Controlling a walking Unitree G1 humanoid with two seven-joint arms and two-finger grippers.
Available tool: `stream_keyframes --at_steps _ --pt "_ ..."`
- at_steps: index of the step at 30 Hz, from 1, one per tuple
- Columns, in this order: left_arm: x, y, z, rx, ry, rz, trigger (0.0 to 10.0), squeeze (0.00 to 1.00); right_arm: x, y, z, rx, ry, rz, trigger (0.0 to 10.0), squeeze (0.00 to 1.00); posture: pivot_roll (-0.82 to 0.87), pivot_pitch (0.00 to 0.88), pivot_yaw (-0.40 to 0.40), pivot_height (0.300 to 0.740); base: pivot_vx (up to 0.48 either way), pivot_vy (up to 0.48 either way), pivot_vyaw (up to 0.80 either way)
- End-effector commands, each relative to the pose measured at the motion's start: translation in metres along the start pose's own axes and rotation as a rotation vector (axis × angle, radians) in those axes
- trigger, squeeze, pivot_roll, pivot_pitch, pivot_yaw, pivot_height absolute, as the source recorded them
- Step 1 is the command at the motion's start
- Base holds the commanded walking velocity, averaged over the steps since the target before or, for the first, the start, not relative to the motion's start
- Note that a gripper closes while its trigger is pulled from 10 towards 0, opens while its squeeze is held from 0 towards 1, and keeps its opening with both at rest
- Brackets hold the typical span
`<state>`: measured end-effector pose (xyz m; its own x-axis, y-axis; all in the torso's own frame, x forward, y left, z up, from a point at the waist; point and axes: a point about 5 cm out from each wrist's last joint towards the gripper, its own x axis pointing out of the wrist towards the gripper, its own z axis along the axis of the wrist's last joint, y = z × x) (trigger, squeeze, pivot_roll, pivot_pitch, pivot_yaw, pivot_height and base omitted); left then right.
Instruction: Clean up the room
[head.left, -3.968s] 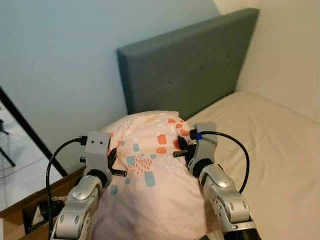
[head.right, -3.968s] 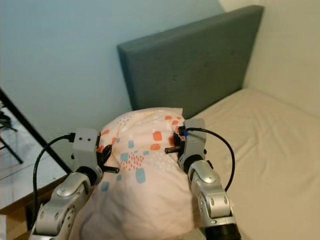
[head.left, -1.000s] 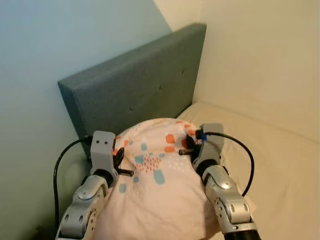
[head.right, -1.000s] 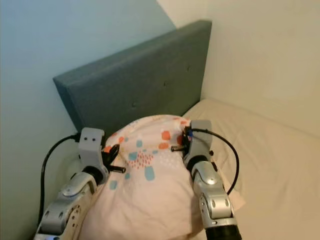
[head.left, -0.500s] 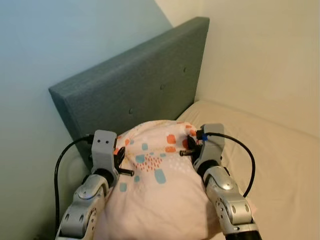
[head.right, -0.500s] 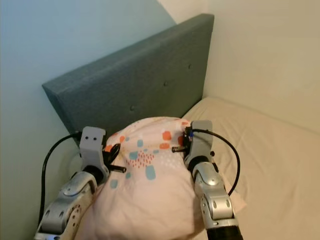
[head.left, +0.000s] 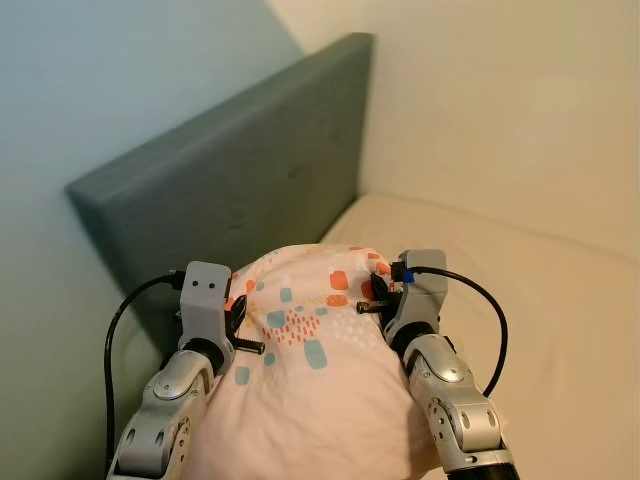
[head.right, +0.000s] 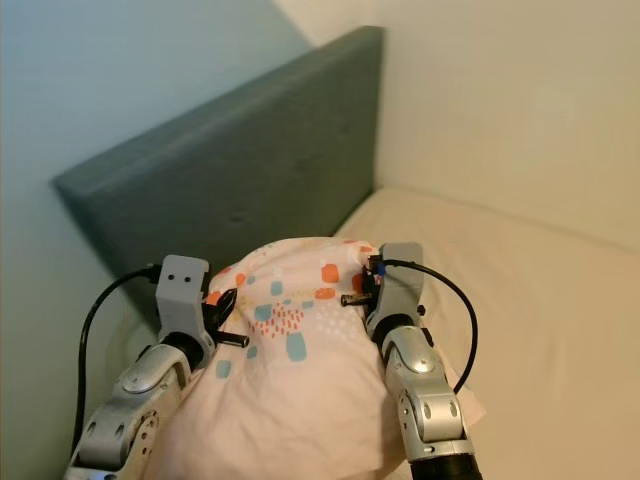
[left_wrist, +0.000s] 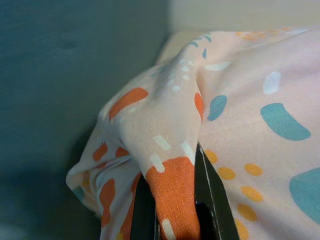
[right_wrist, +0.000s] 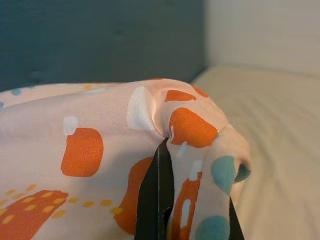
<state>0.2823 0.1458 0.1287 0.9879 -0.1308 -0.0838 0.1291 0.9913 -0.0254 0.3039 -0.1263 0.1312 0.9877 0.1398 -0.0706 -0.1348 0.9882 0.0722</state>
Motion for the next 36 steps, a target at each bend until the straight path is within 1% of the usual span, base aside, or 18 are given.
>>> stream_keyframes --at_steps 1,2,9,26,29,36 --pt "-0.0040 0.0228 0.0053 0.035 -0.036 0.105 10.0 0.00 -0.0036 -0.0218 0.0078 0.005 -0.047 -0.112 10.0 0.00 -0.08 0.075 0.021 0.740 0.000 0.000 -0.80" --pt "-0.0043 0.0232 0.0056 0.035 -0.037 0.107 10.0 0.00 -0.0035 -0.0213 0.0087 -0.009 -0.052 -0.109 10.0 0.00 -0.08 0.075 0.021 0.740 0.000 0.000 0.00" --pt "-0.0046 0.0237 0.0070 0.032 -0.043 0.106 10.0 0.00 -0.0032 -0.0197 0.0087 0.001 -0.054 -0.107 10.0 0.00 -0.08 0.075 0.021 0.740 0.000 0.000 0.00" --pt "-0.0043 0.0212 0.0078 0.033 -0.046 0.084 10.0 0.00 -0.0034 -0.0208 0.0086 0.006 -0.055 -0.116 10.0 0.00 -0.08 0.079 0.025 0.740 0.000 0.332 0.00" --pt "-0.0050 0.0196 0.0098 0.066 -0.054 0.066 10.0 0.00 -0.0033 -0.0201 0.0084 0.009 -0.055 -0.115 10.0 0.00 -0.07 0.079 0.026 0.740 0.000 0.000 0.00" --pt "-0.0052 0.0168 0.0105 0.071 -0.044 0.054 10.0 0.00 -0.0035 -0.0190 0.0079 0.014 -0.055 -0.116 10.0 0.00 -0.07 0.081 0.030 0.740 0.000 -0.480 0.00"
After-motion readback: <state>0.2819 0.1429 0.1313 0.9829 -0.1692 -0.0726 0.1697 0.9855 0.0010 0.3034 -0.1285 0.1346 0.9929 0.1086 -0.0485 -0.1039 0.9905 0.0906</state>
